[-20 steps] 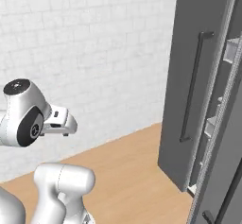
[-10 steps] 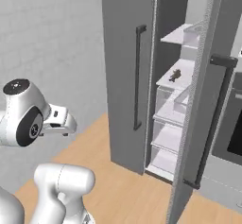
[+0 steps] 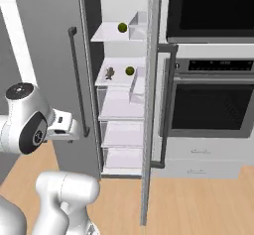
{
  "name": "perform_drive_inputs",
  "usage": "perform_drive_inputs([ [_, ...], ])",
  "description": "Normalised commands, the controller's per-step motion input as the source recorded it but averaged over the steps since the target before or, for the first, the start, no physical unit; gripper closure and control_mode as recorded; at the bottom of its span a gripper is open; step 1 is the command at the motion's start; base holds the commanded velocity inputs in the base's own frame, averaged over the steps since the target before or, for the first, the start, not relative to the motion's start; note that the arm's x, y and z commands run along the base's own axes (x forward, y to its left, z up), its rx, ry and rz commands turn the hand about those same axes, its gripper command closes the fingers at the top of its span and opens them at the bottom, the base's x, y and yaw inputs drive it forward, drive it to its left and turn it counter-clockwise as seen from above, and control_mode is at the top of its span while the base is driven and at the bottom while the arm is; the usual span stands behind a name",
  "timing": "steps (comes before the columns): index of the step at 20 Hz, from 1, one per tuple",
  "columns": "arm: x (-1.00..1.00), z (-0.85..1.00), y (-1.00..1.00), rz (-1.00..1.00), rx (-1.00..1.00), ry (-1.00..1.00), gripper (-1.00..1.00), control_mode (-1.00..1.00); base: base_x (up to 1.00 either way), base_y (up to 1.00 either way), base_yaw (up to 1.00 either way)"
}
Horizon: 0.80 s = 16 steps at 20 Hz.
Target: Place one lime and one fish in each tupperware on the nearby counter, to pack two identical lunches.
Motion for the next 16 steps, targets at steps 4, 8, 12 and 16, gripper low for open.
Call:
perform_drive_inputs([
  [4, 0.00, 0.00, 0.00, 0.00, 0.00, 0.00, -1.00, 1.00, 0.22, 0.76, -0.44],
  [8, 0.00, 0.00, 0.00, 0.00, 0.00, 0.00, -1.00, 1.00, 0.32, 0.42, -0.16],
  [12, 0.00, 0.00, 0.00, 0.00, 0.00, 0.00, -1.00, 1.00, 0.91, 0.00, 0.06],
  [16, 0.00, 0.00, 0.00, 0.00, 0.00, 0.00, -1.00, 1.00, 0.75, 0.00, 0.17],
])
